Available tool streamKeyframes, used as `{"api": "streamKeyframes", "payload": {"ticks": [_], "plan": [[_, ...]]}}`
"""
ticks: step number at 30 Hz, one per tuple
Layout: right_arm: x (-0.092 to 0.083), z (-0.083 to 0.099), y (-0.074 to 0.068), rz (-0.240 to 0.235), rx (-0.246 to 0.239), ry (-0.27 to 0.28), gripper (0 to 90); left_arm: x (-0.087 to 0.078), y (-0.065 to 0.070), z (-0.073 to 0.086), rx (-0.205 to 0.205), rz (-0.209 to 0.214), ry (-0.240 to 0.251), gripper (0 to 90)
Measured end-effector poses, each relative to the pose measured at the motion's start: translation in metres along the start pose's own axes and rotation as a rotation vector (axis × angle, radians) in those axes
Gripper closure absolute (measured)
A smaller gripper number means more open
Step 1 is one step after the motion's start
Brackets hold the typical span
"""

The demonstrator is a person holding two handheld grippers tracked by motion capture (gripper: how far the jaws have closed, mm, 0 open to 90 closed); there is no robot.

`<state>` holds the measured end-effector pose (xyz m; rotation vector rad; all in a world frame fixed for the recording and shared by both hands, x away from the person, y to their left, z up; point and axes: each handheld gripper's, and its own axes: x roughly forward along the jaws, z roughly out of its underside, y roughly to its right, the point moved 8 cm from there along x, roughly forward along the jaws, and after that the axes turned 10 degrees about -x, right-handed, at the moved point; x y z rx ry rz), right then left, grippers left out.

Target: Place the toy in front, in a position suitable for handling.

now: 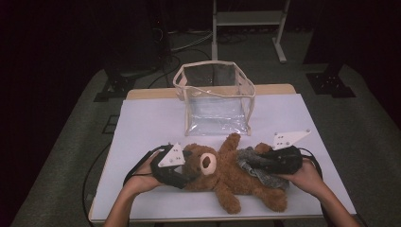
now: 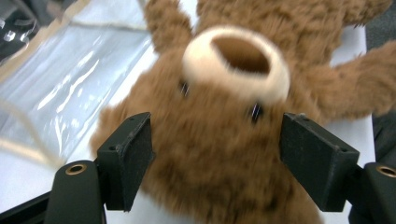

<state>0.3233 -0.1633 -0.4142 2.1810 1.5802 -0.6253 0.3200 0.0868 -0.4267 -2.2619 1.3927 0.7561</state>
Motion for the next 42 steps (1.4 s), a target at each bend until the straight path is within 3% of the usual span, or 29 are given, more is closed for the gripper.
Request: {"api": "streamKeyframes", "payload": {"ticks": [6, 12, 17, 25, 28, 35, 39, 42], "plan": [[0.0, -0.004, 0.0, 0.006, -0.003, -0.002, 74.0, 0.009, -0.002, 0.013, -0.072, 0.064, 0.028, 37.5], [0.004, -0.018, -0.006, 0.018, -0.054, -0.028, 74.1, 0.018, 0.0, 0.01, -0.093, 0.097, 0.067, 39.9], [0.015, -0.029, -0.013, 0.0, -0.083, -0.021, 74.1, 0.028, 0.008, 0.004, -0.088, 0.099, 0.075, 39.8], [0.023, -0.028, -0.015, 0.015, -0.121, -0.077, 74.0, 0.042, 0.024, -0.008, -0.063, 0.133, 0.081, 39.7], [0.02, -0.018, -0.01, 0.017, -0.105, -0.1, 73.7, 0.044, 0.027, -0.01, -0.058, 0.144, 0.092, 39.3], [0.015, -0.005, -0.005, 0.006, -0.037, -0.047, 73.1, 0.029, 0.013, -0.019, -0.044, 0.099, 0.168, 28.5], [0.012, -0.003, -0.007, 0.008, -0.016, -0.032, 72.6, 0.034, 0.011, -0.021, -0.041, 0.114, 0.177, 28.6], [0.011, -0.002, -0.007, 0.026, -0.021, -0.024, 72.6, 0.038, 0.012, -0.016, -0.067, 0.144, 0.177, 34.2]]}}
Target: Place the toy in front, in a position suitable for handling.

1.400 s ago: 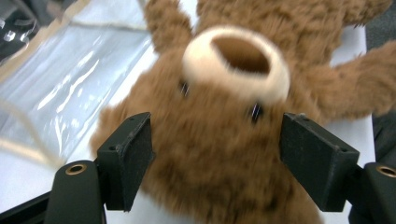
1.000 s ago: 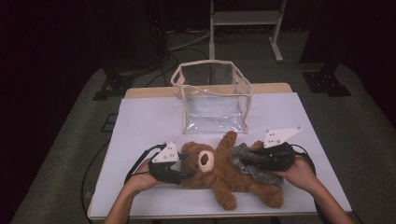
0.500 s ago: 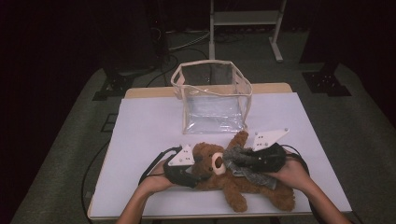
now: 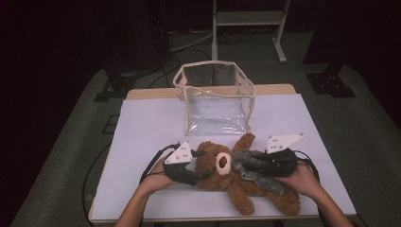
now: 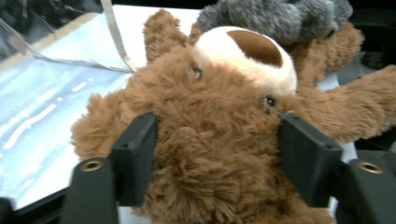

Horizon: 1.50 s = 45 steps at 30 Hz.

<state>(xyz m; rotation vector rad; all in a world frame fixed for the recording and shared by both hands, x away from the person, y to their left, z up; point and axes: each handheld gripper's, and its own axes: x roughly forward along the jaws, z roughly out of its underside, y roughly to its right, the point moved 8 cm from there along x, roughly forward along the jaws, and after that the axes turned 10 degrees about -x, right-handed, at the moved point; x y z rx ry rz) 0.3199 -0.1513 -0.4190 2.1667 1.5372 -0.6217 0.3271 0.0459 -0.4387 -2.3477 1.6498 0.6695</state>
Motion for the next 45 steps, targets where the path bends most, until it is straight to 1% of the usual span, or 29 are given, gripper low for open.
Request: {"api": "streamKeyframes", "payload": {"ticks": [1, 3, 5, 7, 8, 11, 13, 17, 20, 21, 23, 24, 26, 28, 29, 33, 34, 36, 38, 42, 45], "plan": [[0.0, -0.001, 0.0, 0.007, 0.004, 0.0, 72.9, 0.0, 0.001, 0.002, -0.004, 0.009, -0.006, 36.1], [0.001, -0.005, 0.001, -0.013, 0.019, 0.004, 73.1, 0.002, 0.004, 0.007, 0.002, 0.011, -0.02, 38.3], [0.004, -0.012, 0.003, -0.03, 0.026, -0.005, 73.1, 0.003, 0.006, 0.009, -0.01, 0.013, -0.013, 39.6], [0.008, -0.019, 0.007, -0.041, 0.026, -0.017, 73.1, 0.003, 0.01, 0.008, -0.006, 0.023, -0.005, 40.3], [0.013, -0.023, 0.01, -0.054, 0.019, -0.035, 73.2, 0.003, 0.011, 0.008, 0.002, 0.024, -0.006, 40.8], [0.025, -0.032, 0.012, -0.081, 0.014, -0.061, 73.3, 0.004, 0.018, 0.008, 0.028, 0.023, -0.019, 41.2], [0.034, -0.038, 0.013, -0.1, 0.009, -0.079, 73.3, 0.004, 0.02, 0.011, 0.037, 0.022, -0.029, 41.4], [0.052, -0.049, 0.018, -0.121, 0.002, -0.098, 73.4, 0.003, 0.025, 0.012, 0.047, 0.042, -0.031, 41.7], [0.066, -0.054, 0.018, -0.14, 0.0, -0.12, 73.3, 0.003, 0.029, 0.014, 0.049, 0.063, -0.036, 41.5], [0.072, -0.056, 0.019, -0.142, -0.013, -0.118, 73.2, 0.003, 0.029, 0.014, 0.049, 0.064, -0.036, 41.5], [0.077, -0.058, 0.02, -0.144, -0.015, -0.119, 73.3, 0.002, 0.029, 0.015, 0.046, 0.074, -0.037, 41.4], [0.08, -0.06, 0.021, -0.144, -0.01, -0.117, 73.2, 0.002, 0.028, 0.015, 0.047, 0.074, -0.04, 41.3], [0.082, -0.059, 0.022, -0.144, -0.016, -0.122, 73.3, 0.002, 0.027, 0.016, 0.05, 0.07, -0.041, 41.2], [0.078, -0.057, 0.021, -0.142, -0.008, -0.129, 73.4, 0.003, 0.026, 0.015, 0.062, 0.054, -0.049, 40.6], [0.074, -0.056, 0.021, -0.137, -0.006, -0.133, 73.5, 0.003, 0.026, 0.015, 0.057, 0.05, -0.05, 40.0], [0.053, -0.045, 0.014, -0.104, -0.017, -0.126, 73.5, 0.004, 0.023, 0.015, 0.06, 0.043, -0.047, 38.9], [0.047, -0.042, 0.011, -0.095, -0.012, -0.12, 73.5, 0.005, 0.023, 0.015, 0.056, 0.038, -0.046, 38.7], [0.036, -0.035, 0.006, -0.081, -0.011, -0.108, 73.5, 0.006, 0.02, 0.014, 0.062, 0.019, -0.054, 38.2], [0.026, -0.028, 0.0, -0.069, -0.006, -0.101, 73.5, 0.007, 0.019, 0.012, 0.054, 0.01, -0.053, 37.9], [0.007, -0.015, -0.013, -0.04, -0.017, -0.099, 73.5, 0.008, 0.013, 0.008, 0.041, -0.017, -0.057, 37.5], [-0.004, -0.008, -0.024, -0.015, -0.031, -0.101, 73.4, 0.009, 0.009, 0.006, 0.037, -0.037, -0.059, 37.3]]}}
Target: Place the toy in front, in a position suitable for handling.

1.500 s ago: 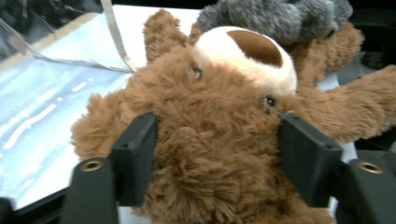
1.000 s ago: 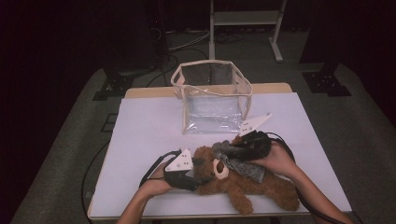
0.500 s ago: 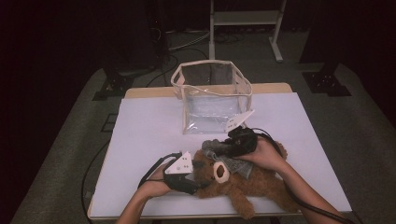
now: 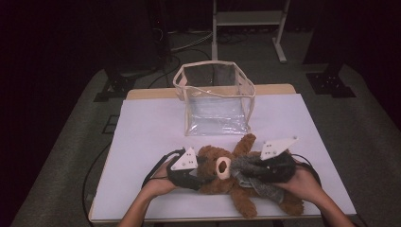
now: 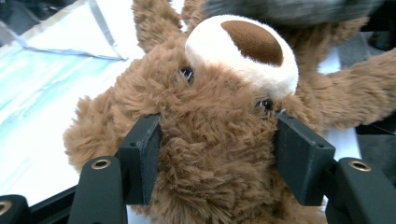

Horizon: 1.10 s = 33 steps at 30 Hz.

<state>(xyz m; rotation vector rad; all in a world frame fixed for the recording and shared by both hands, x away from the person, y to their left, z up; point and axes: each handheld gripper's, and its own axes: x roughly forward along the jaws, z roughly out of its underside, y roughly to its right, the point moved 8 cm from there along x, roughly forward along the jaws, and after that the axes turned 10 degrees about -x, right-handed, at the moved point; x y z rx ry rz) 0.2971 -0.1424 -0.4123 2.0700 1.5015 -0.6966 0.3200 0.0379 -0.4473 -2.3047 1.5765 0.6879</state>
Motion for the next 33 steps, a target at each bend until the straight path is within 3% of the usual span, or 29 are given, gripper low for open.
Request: {"api": "streamKeyframes", "payload": {"ticks": [4, 7, 13, 19, 24, 28, 33], "plan": [[-0.01, 0.011, -0.011, 0.029, 0.003, 0.012, 73.4, 0.001, -0.006, -0.002, -0.029, -0.036, 0.003, 36.9], [-0.009, 0.017, -0.011, 0.04, 0.014, 0.028, 73.6, 0.001, -0.004, -0.001, -0.032, -0.04, 0.004, 37.0], [0.0, 0.018, 0.005, 0.086, -0.012, 0.028, 74.0, -0.002, -0.001, 0.004, -0.052, -0.031, 0.005, 40.9], [0.004, 0.018, 0.022, 0.1, -0.018, 0.03, 74.6, -0.001, 0.003, 0.008, -0.057, -0.006, -0.003, 42.7], [0.005, 0.016, 0.031, 0.101, -0.007, 0.023, 74.6, 0.001, 0.002, 0.007, -0.066, -0.02, 0.005, 42.4], [0.003, 0.009, 0.029, 0.096, -0.001, 0.031, 74.6, 0.002, -0.004, 0.004, -0.085, -0.055, 0.008, 42.0], [0.009, -0.009, 0.022, 0.054, -0.026, 0.032, 74.5, 0.004, -0.009, -0.002, -0.096, -0.057, 0.014, 41.5]]}}
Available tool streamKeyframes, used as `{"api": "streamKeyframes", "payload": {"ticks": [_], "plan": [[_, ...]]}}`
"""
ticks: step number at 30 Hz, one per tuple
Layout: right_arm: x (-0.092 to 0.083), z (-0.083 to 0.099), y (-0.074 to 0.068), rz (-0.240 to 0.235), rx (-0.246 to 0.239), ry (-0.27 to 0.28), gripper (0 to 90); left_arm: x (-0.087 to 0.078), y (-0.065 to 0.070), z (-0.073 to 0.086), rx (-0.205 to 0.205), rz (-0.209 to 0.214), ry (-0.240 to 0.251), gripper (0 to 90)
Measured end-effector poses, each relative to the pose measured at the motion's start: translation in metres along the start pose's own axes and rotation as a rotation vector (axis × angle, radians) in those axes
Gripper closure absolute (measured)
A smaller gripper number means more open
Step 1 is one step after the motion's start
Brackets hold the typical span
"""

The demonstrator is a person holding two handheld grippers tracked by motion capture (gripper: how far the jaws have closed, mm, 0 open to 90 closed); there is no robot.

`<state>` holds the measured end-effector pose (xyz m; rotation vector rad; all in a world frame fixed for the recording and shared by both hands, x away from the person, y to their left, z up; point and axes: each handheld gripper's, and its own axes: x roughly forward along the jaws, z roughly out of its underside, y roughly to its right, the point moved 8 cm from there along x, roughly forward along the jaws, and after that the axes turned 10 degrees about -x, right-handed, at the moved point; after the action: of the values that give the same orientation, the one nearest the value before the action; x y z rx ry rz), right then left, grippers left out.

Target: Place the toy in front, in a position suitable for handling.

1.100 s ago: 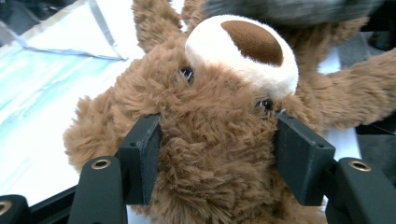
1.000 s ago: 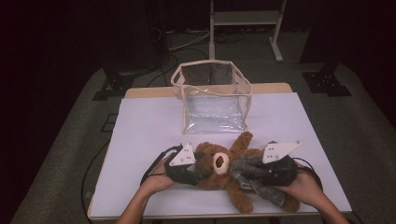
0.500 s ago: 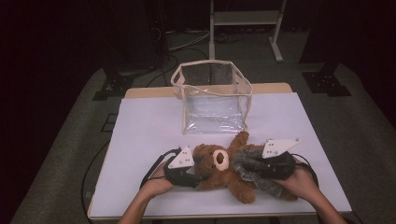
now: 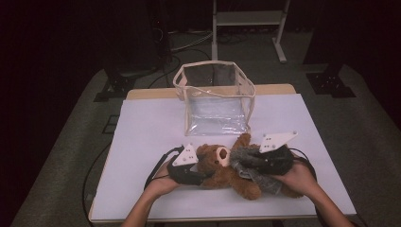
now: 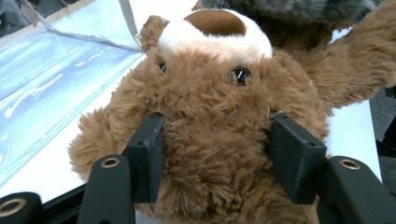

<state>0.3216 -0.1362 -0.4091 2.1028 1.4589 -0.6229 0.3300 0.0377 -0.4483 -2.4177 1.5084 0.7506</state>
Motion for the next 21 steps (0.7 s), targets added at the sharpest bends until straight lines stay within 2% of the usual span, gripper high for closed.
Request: {"api": "streamKeyframes", "payload": {"ticks": [5, 9, 12, 13, 15, 17, 21], "plan": [[0.015, -0.015, -0.008, -0.037, -0.046, -0.007, 74.4, -0.001, -0.008, -0.001, -0.017, -0.016, 0.004, 40.1], [0.023, -0.009, -0.009, -0.039, -0.038, -0.017, 74.4, -0.003, -0.012, -0.001, -0.028, -0.017, 0.011, 39.2], [0.022, 0.0, -0.007, -0.018, -0.057, -0.04, 74.4, -0.01, -0.012, -0.002, -0.019, -0.021, 0.018, 38.4], [0.021, 0.002, -0.006, -0.02, -0.049, -0.04, 74.5, -0.013, -0.011, -0.001, -0.013, -0.022, 0.013, 37.5], [0.018, 0.002, -0.003, -0.014, -0.045, -0.042, 74.4, -0.019, -0.01, 0.002, -0.001, -0.028, 0.002, 35.3], [0.018, -0.001, 0.0, -0.007, -0.046, -0.045, 74.4, -0.022, -0.011, 0.007, -0.009, -0.029, -0.002, 34.3], [0.021, -0.017, 0.0, -0.015, -0.064, -0.032, 74.2, -0.018, -0.013, 0.014, -0.023, -0.012, -0.009, 41.9]]}}
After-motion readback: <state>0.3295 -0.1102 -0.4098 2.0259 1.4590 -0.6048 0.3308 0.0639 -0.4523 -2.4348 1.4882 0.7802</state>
